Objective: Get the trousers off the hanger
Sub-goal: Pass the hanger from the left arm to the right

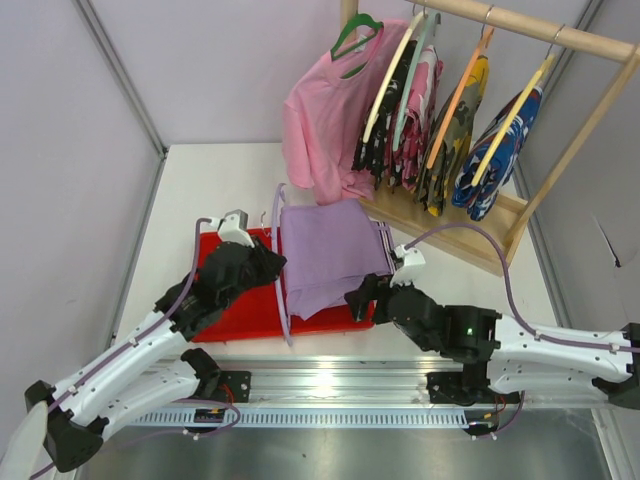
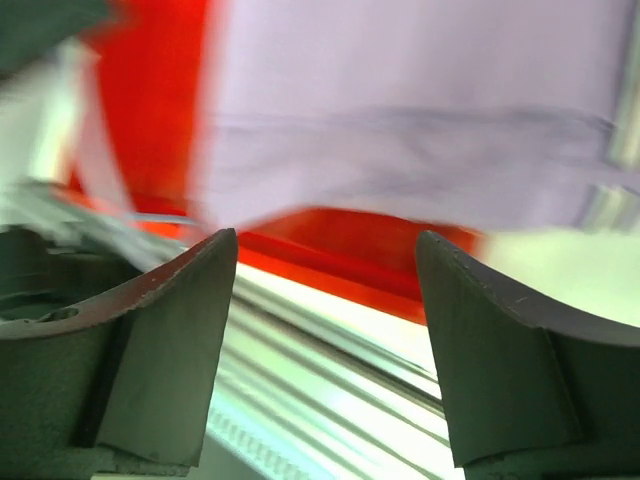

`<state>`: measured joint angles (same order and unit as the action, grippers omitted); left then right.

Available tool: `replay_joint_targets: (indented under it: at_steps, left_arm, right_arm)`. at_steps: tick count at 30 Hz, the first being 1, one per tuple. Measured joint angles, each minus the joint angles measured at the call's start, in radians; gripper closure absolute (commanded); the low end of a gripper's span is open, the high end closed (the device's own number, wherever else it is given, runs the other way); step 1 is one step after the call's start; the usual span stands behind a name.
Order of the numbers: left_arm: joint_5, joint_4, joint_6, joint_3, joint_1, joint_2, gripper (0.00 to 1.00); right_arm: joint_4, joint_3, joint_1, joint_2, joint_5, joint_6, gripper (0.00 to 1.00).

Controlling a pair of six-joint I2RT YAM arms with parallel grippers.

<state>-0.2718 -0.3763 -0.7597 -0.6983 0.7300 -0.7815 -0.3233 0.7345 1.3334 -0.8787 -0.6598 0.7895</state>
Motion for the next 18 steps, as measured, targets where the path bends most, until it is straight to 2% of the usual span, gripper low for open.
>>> replay_joint_targets:
  at_steps: [5, 8, 18]
  left_arm:
    - [-0.001, -0.029, 0.011, -0.012, -0.005, 0.003, 0.99]
    - [-0.002, -0.042, 0.011, -0.012, -0.007, 0.005, 0.99]
    - [-0.005, -0.068, 0.018, -0.013, -0.013, 0.013, 0.99]
  right_arm:
    - [-0.134, -0.074, -0.02, -0.035, -0.005, 0.074, 0.27]
    - [-0.175, -0.08, -0.02, -0.081, 0.001, 0.108, 0.33]
    - [-0.153, -0.127, -0.03, -0.151, 0.02, 0.153, 0.4]
